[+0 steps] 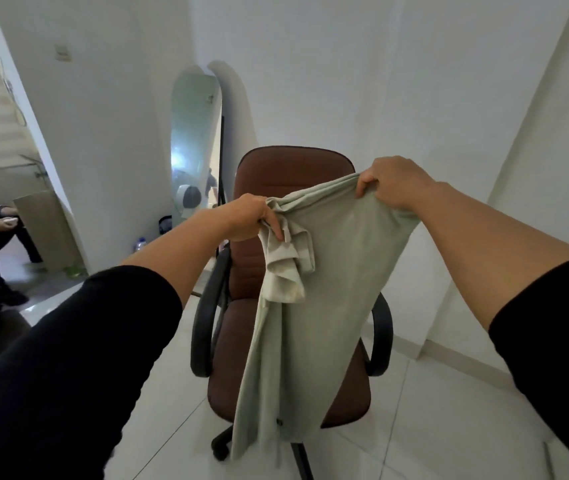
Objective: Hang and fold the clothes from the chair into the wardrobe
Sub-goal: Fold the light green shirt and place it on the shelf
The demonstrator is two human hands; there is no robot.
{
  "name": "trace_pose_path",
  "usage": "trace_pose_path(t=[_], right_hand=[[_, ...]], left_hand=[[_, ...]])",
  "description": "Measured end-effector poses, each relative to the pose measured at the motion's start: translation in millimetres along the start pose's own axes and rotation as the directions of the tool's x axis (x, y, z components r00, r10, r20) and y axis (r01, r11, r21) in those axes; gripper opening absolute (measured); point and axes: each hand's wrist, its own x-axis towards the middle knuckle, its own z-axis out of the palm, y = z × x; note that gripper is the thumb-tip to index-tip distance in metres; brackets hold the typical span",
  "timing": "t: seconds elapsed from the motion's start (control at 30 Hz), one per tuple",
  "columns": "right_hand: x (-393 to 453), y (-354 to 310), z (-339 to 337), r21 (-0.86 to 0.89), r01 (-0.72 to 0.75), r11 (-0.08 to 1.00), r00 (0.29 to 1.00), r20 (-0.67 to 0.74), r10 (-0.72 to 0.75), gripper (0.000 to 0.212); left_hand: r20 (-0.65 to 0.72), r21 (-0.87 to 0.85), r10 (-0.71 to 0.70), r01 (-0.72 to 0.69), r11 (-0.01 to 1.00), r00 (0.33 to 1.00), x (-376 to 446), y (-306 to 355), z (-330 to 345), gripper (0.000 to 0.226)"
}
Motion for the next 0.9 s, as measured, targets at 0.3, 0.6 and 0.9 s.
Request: trace_pose_path(t=[0.3,0.6,0.9], right_hand=[[40,28,120,0.0,-0.123,0.992,0.962,0.247,0.119,0.04],[140,88,308,0.115,-0.372,0.921,0.884,0.346,0.314,0.026],[174,116,437,0.05,-0.312,0.949,0.87,0.417,0.264,0.034]], left_hand=[[0.321,0.2,-0.046,-0.02,0.979,0.946,47,-38,114,0.044],[0.476,0.166,-0.119,0.043,0.985,0.871,189,-124,257,0.036],[0.608,0.007,-0.11,0.133,0.991,0.787,256,-182,379,0.045]])
